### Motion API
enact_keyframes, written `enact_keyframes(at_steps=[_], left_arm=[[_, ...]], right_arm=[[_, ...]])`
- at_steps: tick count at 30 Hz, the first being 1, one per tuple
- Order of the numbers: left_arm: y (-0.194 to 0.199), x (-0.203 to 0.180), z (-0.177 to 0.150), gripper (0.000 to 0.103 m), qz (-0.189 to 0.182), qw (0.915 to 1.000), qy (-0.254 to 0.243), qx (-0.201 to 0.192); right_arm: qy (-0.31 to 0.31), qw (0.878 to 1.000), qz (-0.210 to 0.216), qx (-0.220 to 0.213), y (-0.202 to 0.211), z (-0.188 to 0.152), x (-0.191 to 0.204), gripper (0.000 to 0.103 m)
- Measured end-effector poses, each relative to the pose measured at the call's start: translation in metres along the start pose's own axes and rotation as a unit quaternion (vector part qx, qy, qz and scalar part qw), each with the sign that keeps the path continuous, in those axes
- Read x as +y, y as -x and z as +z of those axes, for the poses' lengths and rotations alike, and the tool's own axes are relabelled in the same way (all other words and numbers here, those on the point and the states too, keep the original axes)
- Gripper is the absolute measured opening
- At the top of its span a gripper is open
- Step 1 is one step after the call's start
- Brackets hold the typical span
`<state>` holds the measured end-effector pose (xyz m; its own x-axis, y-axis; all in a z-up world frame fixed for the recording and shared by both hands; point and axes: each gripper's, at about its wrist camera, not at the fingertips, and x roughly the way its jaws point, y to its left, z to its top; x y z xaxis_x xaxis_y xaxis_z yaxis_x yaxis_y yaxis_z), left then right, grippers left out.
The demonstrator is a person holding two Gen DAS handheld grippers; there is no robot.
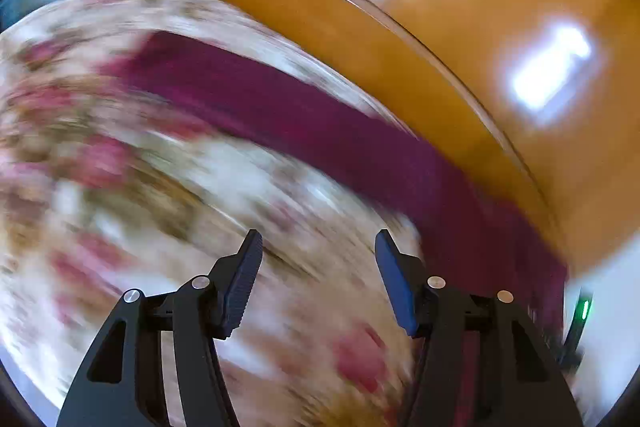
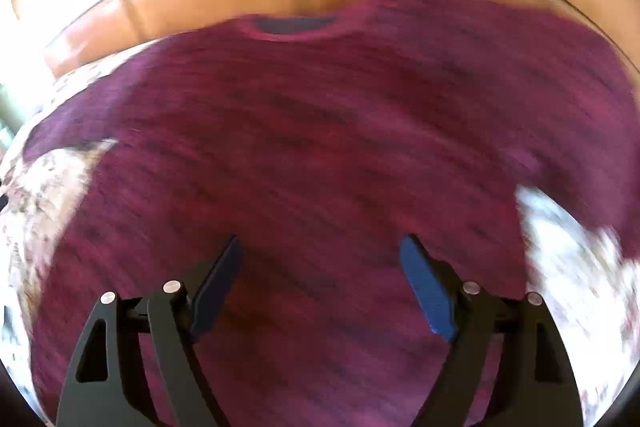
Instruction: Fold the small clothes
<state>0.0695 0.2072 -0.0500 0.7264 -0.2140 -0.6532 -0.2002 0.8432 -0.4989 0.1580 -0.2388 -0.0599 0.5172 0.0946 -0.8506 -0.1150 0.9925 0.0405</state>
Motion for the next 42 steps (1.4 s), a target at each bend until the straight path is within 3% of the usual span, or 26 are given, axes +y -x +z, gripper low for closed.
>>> enact_keyframes(at_steps=[3,6,9,13,16,18,21,25,27,28,29,31,36,39,40,42], left_arm=[[-0.013,-0.056,-0.034,0.057,-0.032,0.9955,-0.084,0.030],[-0.022,-0.096,-0.062,0.057,-0.068,0.9884,-0.124,0.054],[-0.037,-0.137,-0.094,0.057,-0.073,0.9794,-0.170,0.080],[-0.057,-0.161,-0.112,0.057,-0.043,0.9720,-0.210,0.097],[-0.062,-0.173,-0.118,0.057,-0.010,0.9642,-0.249,0.091],[-0.068,-0.170,-0.118,0.057,-0.008,0.9648,-0.241,0.104],[-0.080,-0.159,-0.120,0.057,0.003,0.9679,-0.220,0.121],[-0.085,-0.154,-0.124,0.060,0.002,0.9691,-0.219,0.114],[-0.087,-0.157,-0.129,0.064,0.007,0.9673,-0.229,0.108],[-0.087,-0.159,-0.130,0.066,0.009,0.9665,-0.233,0.107],[-0.087,-0.160,-0.131,0.066,0.011,0.9659,-0.236,0.106],[-0.088,-0.161,-0.131,0.066,0.011,0.9661,-0.235,0.105],[-0.087,-0.155,-0.127,0.066,-0.006,0.9676,-0.225,0.114],[-0.087,-0.154,-0.124,0.066,-0.010,0.9686,-0.218,0.119],[-0.088,-0.154,-0.124,0.066,-0.009,0.9688,-0.218,0.118],[-0.088,-0.155,-0.125,0.066,-0.006,0.9686,-0.220,0.115]], right_arm=[[-0.038,0.999,-0.028,0.005,0.024,-0.032,-0.046,0.082],[-0.086,0.996,-0.036,0.008,0.042,-0.063,-0.086,0.082],[-0.159,0.987,-0.037,-0.001,0.052,-0.081,-0.127,0.081],[-0.275,0.961,-0.031,-0.021,0.060,-0.099,-0.203,0.071],[-0.360,0.931,-0.020,-0.055,0.061,-0.100,-0.253,0.063],[-0.405,0.911,-0.016,-0.079,0.057,-0.095,-0.282,0.063],[-0.432,0.896,-0.027,-0.098,0.050,-0.085,-0.311,0.064],[-0.420,0.901,-0.047,-0.094,0.032,-0.060,-0.335,0.062],[-0.405,0.909,-0.048,-0.091,0.027,-0.045,-0.340,0.044],[-0.397,0.912,-0.051,-0.088,0.026,-0.039,-0.341,0.023],[-0.384,0.917,-0.065,-0.085,0.028,-0.032,-0.341,0.011],[-0.367,0.923,-0.070,-0.096,0.040,-0.029,-0.341,0.009],[-0.309,0.937,-0.091,-0.136,0.116,-0.021,-0.328,0.006],[-0.294,0.936,-0.135,-0.141,0.150,-0.015,-0.336,0.005],[-0.295,0.932,-0.163,-0.133,0.151,-0.014,-0.344,0.005],[-0.311,0.926,-0.180,-0.111,0.142,-0.017,-0.359,0.005]])
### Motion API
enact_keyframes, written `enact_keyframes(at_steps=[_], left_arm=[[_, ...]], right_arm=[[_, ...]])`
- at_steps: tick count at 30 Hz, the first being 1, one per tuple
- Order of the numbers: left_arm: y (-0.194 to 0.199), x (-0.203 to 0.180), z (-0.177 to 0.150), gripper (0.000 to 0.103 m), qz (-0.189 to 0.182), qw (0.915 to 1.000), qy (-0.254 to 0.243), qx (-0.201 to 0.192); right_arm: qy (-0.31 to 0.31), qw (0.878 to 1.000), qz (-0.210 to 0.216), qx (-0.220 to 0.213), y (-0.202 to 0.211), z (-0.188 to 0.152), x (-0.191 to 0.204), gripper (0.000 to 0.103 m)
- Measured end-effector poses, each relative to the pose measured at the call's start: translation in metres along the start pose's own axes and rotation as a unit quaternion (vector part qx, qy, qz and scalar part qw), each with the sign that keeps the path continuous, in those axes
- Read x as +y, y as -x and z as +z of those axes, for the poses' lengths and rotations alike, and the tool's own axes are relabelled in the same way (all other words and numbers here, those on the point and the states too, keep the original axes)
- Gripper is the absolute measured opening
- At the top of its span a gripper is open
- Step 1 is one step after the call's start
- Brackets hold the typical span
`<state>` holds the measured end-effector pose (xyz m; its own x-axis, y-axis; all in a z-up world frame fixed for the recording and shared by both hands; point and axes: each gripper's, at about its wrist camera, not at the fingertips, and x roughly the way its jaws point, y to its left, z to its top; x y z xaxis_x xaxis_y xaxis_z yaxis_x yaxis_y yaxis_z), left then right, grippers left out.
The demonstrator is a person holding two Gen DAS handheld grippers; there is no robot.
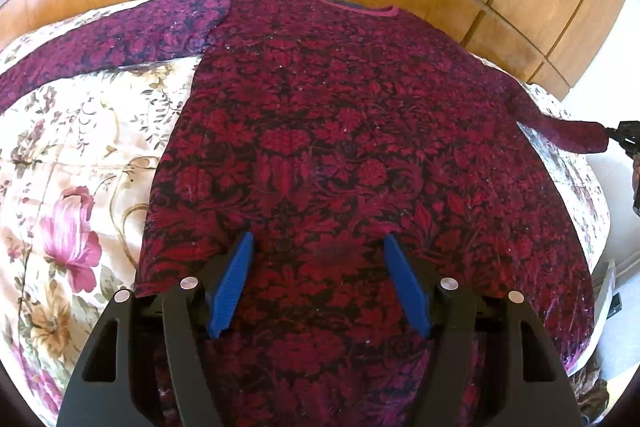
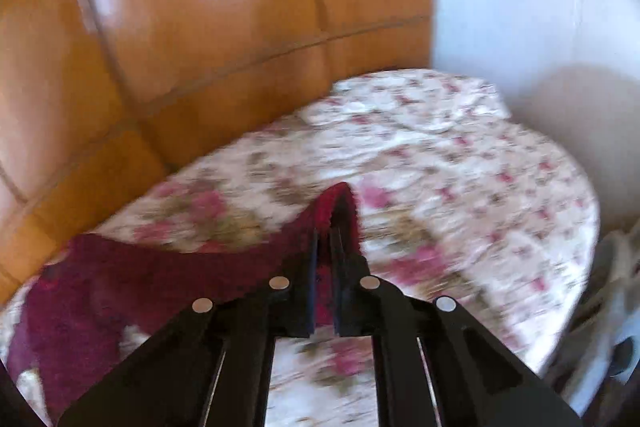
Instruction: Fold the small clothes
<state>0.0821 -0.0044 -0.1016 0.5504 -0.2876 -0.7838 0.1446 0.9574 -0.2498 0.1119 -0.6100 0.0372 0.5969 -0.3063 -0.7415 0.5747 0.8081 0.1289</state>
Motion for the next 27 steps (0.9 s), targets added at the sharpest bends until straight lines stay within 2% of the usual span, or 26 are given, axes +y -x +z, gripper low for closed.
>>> enact_keyframes(at_steps=[3,4,5,6,7,10,11,13,15,18,21,22,23,24,25,27], left_arm=[[0.001,-0.002,0.000,0.067,0.003,1.0000,0.000,-0.001],[0.002,-0.002,0.001,0.067,0.000,1.0000,0.000,0.002],[0.006,-0.002,0.002,0.067,-0.004,1.0000,0.000,0.004],[0.011,-0.001,0.004,0.067,-0.011,0.9999,0.004,0.002],[0.017,0.001,0.004,0.067,-0.018,0.9998,0.011,-0.001],[0.033,0.010,0.005,0.067,-0.024,0.9993,0.026,-0.008],[0.038,0.013,0.004,0.067,-0.021,0.9993,0.030,-0.012],[0.045,0.018,0.002,0.067,-0.011,0.9991,0.036,-0.018],[0.049,0.026,-0.002,0.067,-0.008,0.9984,0.054,-0.016],[0.053,0.034,-0.008,0.067,-0.009,0.9967,0.078,-0.018],[0.054,0.038,-0.011,0.067,-0.004,0.9960,0.087,-0.023],[0.055,0.039,-0.012,0.067,-0.005,0.9956,0.090,-0.024],[0.056,0.040,-0.012,0.067,-0.005,0.9955,0.092,-0.025],[0.058,0.040,-0.012,0.067,-0.004,0.9954,0.092,-0.027],[0.060,0.041,-0.013,0.067,-0.001,0.9956,0.089,-0.029],[0.068,0.045,-0.013,0.067,0.000,0.9955,0.089,-0.033]], right_arm=[[-0.034,0.999,-0.011,0.014,-0.031,-0.005,-0.014,0.010],[-0.055,0.998,0.002,0.011,-0.038,-0.007,-0.020,0.033],[-0.102,0.995,0.021,0.011,-0.040,-0.014,-0.031,0.079],[-0.144,0.989,0.035,0.003,-0.037,-0.023,-0.038,0.089],[-0.160,0.986,0.048,0.003,-0.035,-0.028,-0.042,0.088],[-0.176,0.975,0.127,0.050,-0.036,-0.061,-0.027,0.087],[-0.171,0.967,0.168,0.081,-0.038,-0.078,-0.012,0.084],[-0.159,0.955,0.224,0.108,-0.042,-0.104,0.017,0.079],[-0.162,0.935,0.282,0.138,-0.053,-0.121,0.047,0.076],[-0.141,0.929,0.307,0.152,-0.067,-0.133,0.101,0.074],[-0.129,0.942,0.287,0.118,-0.077,-0.122,0.136,0.074],[-0.134,0.944,0.278,0.116,-0.080,-0.118,0.141,0.068],[-0.127,0.946,0.271,0.122,-0.084,-0.111,0.150,0.048],[-0.115,0.950,0.264,0.119,-0.082,-0.106,0.156,0.036],[-0.103,0.956,0.252,0.107,-0.076,-0.099,0.159,0.016],[-0.097,0.960,0.252,0.079,-0.060,-0.084,0.155,0.013]])
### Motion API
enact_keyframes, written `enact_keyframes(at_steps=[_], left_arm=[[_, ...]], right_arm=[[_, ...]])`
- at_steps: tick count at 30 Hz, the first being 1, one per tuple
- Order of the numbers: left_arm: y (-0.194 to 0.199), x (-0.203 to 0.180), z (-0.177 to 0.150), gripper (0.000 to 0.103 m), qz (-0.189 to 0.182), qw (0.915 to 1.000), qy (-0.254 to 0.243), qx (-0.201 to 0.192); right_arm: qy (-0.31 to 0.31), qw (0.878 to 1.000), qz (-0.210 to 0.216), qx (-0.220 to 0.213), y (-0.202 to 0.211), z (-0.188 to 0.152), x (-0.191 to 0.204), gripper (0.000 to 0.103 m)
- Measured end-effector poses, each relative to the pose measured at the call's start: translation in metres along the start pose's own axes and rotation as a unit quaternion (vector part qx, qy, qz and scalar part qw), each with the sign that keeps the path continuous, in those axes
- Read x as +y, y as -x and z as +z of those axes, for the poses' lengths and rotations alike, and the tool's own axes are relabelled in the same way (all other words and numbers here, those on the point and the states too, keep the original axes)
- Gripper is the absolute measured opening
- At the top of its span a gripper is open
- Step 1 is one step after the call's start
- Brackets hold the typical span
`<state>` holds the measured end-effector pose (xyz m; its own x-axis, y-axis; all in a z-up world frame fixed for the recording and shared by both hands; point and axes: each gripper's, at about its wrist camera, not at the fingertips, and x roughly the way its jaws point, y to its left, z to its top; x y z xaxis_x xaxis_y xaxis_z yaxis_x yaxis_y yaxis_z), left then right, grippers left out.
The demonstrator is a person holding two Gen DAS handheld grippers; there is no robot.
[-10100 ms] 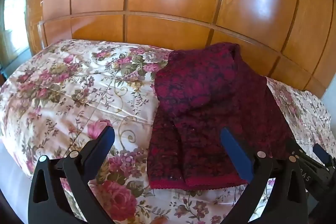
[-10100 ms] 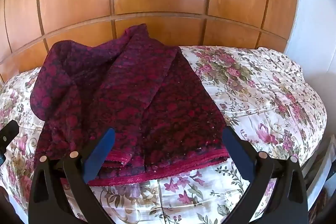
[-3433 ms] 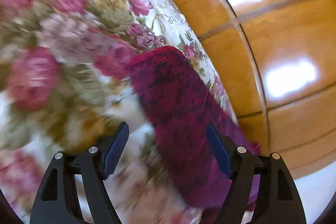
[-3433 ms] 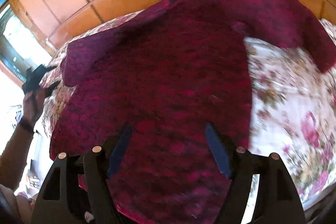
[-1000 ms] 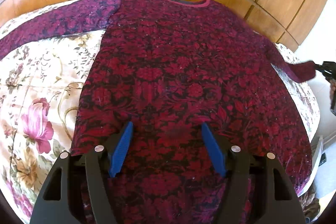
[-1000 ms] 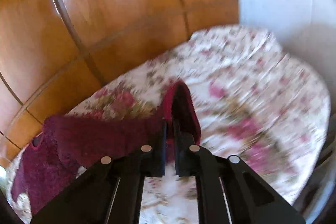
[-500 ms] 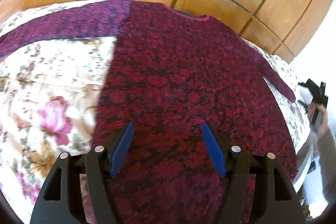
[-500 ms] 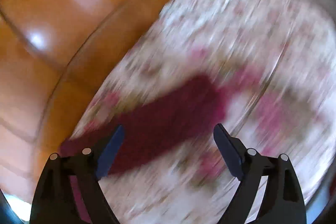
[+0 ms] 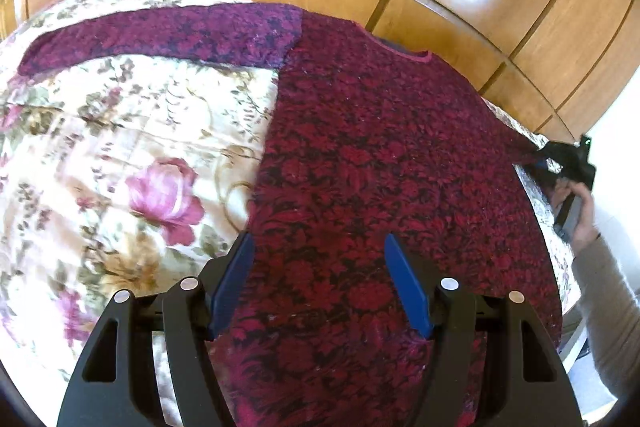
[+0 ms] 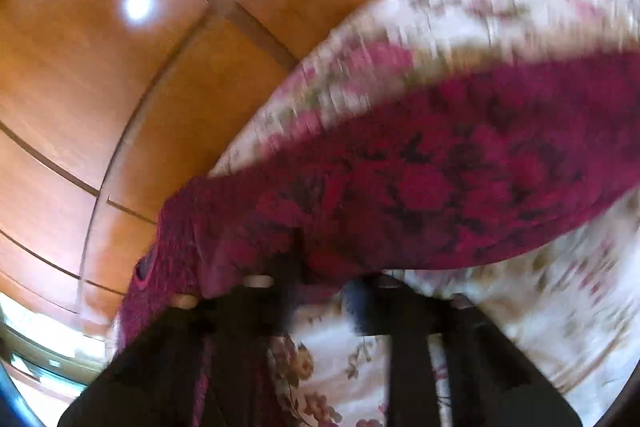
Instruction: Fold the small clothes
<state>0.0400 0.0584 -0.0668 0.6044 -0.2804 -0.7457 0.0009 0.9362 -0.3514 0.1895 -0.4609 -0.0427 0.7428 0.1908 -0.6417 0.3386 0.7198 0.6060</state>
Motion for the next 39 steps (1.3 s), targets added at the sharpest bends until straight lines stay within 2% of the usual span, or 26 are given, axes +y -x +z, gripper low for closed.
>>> enact_keyframes(at_steps=[1,2,4,6,7,11,16,18,19,20,21,22,23,24,25,26,30,32,33,35,37,38,39], left_arm=[[0.004,0.005,0.001,0.067,-0.004,1.0000,0.005,-0.001],[0.008,0.010,0.001,0.067,-0.006,0.9999,0.013,-0.003],[0.013,0.020,0.000,0.067,0.001,0.9998,0.021,-0.004],[0.015,0.030,-0.002,0.067,0.016,0.9995,0.029,-0.002],[0.017,0.036,-0.004,0.067,0.024,0.9991,0.035,0.003],[0.029,0.052,-0.017,0.067,0.035,0.9984,0.044,0.007],[0.024,0.058,-0.038,0.067,-0.017,0.9972,0.060,0.041],[0.019,0.054,-0.045,0.063,-0.029,0.9969,0.056,0.047],[0.017,0.052,-0.049,0.054,-0.022,0.9974,0.051,0.045],[0.016,0.050,-0.052,0.050,-0.023,0.9977,0.047,0.045],[0.016,0.049,-0.054,0.039,-0.033,0.9974,0.048,0.042],[0.015,0.048,-0.055,0.022,-0.047,0.9967,0.051,0.043],[0.015,0.046,-0.056,0.020,-0.051,0.9966,0.050,0.042],[0.015,0.041,-0.056,0.015,-0.045,0.9974,0.041,0.038],[0.017,0.037,-0.057,0.013,-0.045,0.9979,0.030,0.035],[0.020,0.035,-0.056,0.013,-0.048,0.9980,0.027,0.032],[0.043,0.038,-0.048,0.012,-0.075,0.9969,0.020,0.011],[0.050,0.038,-0.050,0.012,-0.075,0.9971,0.012,0.008],[0.053,0.039,-0.053,0.012,-0.070,0.9975,0.007,0.010],[0.051,0.039,-0.059,0.012,-0.066,0.9975,-0.002,0.023],[0.045,0.041,-0.068,0.013,-0.060,0.9972,0.002,0.045],[0.044,0.042,-0.071,0.015,-0.053,0.9972,-0.006,0.054],[0.045,0.042,-0.069,0.023,-0.037,0.9980,-0.006,0.051]], right_arm=[[0.002,1.000,-0.010,-0.009,0.008,0.004,0.000,0.013],[0.008,0.999,-0.045,-0.011,0.012,0.006,-0.001,0.014],[0.032,0.997,-0.070,0.022,0.001,0.002,-0.007,0.018],[0.049,0.995,-0.073,0.045,0.000,-0.014,-0.013,0.047],[0.045,0.995,-0.071,0.046,0.003,-0.019,-0.018,0.077],[0.059,0.992,-0.023,0.106,0.022,-0.067,-0.026,0.077],[0.116,0.977,0.042,0.174,0.061,-0.128,-0.012,0.077],[0.150,0.964,0.056,0.210,0.077,-0.158,-0.004,0.074],[0.172,0.956,0.056,0.229,0.084,-0.176,0.001,0.070],[0.185,0.952,0.053,0.236,0.089,-0.186,0.004,0.064],[0.209,0.946,0.047,0.244,0.095,-0.202,0.008,0.062],[0.238,0.940,0.036,0.240,0.101,-0.216,0.013,0.057],[0.256,0.936,0.026,0.241,0.106,-0.224,0.017,0.042],[0.269,0.933,0.016,0.240,0.109,-0.229,0.021,0.033],[0.272,0.931,0.021,0.241,0.112,-0.229,0.024,0.018],[0.276,0.931,0.024,0.237,0.116,-0.228,0.029,0.015],[0.299,0.928,0.055,0.217,0.146,-0.213,0.048,0.014],[0.313,0.921,0.069,0.222,0.158,-0.211,0.046,0.014],[0.324,0.916,0.067,0.228,0.158,-0.216,0.046,0.014],[0.334,0.909,0.036,0.245,0.151,-0.226,0.035,0.014],[0.314,0.912,0.021,0.263,0.141,-0.234,0.017,0.014],[0.298,0.916,0.021,0.268,0.136,-0.235,0.012,0.018],[0.279,0.922,0.026,0.268,0.128,-0.228,0.010,0.024]])
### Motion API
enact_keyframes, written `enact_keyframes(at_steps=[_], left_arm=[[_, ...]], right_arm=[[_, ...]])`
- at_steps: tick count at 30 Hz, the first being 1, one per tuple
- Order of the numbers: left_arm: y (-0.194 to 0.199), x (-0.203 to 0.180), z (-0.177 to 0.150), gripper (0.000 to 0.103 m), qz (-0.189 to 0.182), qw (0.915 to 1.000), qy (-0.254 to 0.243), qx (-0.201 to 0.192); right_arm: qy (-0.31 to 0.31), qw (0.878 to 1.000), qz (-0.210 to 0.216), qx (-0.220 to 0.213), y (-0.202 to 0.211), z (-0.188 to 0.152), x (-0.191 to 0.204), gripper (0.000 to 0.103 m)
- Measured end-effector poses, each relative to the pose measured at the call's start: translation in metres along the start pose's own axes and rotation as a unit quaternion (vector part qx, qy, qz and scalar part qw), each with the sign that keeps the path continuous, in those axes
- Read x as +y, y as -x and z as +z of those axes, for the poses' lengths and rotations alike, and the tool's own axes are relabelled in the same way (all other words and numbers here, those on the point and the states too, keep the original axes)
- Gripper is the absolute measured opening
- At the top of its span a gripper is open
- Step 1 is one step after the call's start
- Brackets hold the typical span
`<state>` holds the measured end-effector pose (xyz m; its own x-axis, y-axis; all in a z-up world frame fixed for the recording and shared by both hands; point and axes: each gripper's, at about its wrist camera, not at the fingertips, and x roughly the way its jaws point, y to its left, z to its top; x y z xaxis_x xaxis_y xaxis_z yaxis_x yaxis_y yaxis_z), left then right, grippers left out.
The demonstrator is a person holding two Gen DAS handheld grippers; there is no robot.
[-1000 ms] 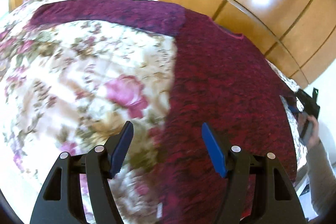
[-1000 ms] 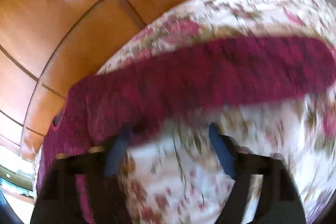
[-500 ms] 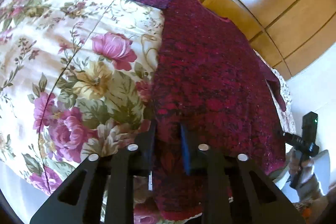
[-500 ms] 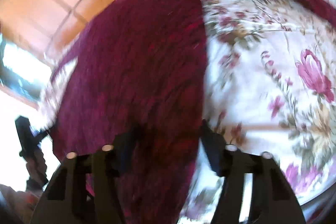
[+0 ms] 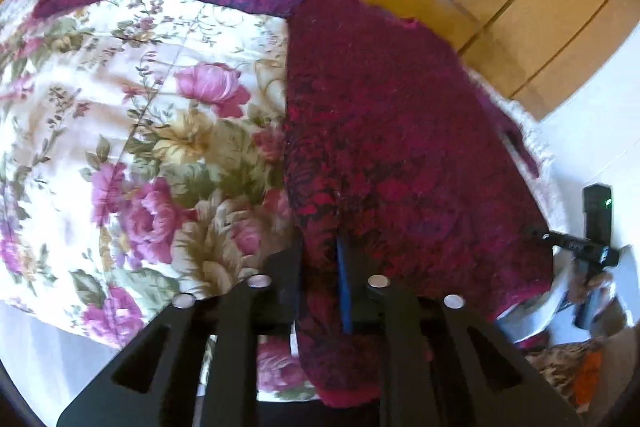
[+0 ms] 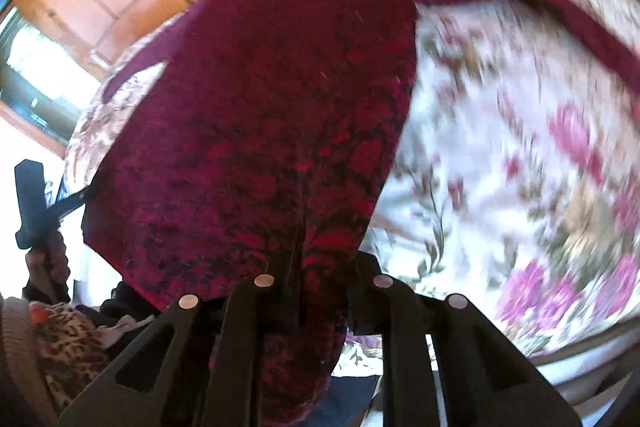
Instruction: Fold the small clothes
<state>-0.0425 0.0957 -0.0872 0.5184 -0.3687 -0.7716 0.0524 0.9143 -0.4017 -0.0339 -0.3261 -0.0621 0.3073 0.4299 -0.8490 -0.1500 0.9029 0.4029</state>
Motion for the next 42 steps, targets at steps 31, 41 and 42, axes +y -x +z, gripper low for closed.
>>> enact_keyframes(at_steps=[31,41,42], left_arm=[[-0.105,-0.094,0.086,0.056,-0.049,0.9963,-0.066,0.026],[-0.090,-0.092,0.111,0.056,-0.079,0.9961,-0.038,-0.005],[-0.089,-0.090,0.114,0.056,-0.081,0.9962,-0.033,-0.007]], right_arm=[[-0.303,0.884,-0.227,-0.273,0.100,0.204,-0.257,0.007],[0.009,0.965,-0.087,-0.249,0.013,0.302,-0.006,0.007],[0.040,0.968,-0.076,-0.234,-0.005,0.305,0.022,0.007]])
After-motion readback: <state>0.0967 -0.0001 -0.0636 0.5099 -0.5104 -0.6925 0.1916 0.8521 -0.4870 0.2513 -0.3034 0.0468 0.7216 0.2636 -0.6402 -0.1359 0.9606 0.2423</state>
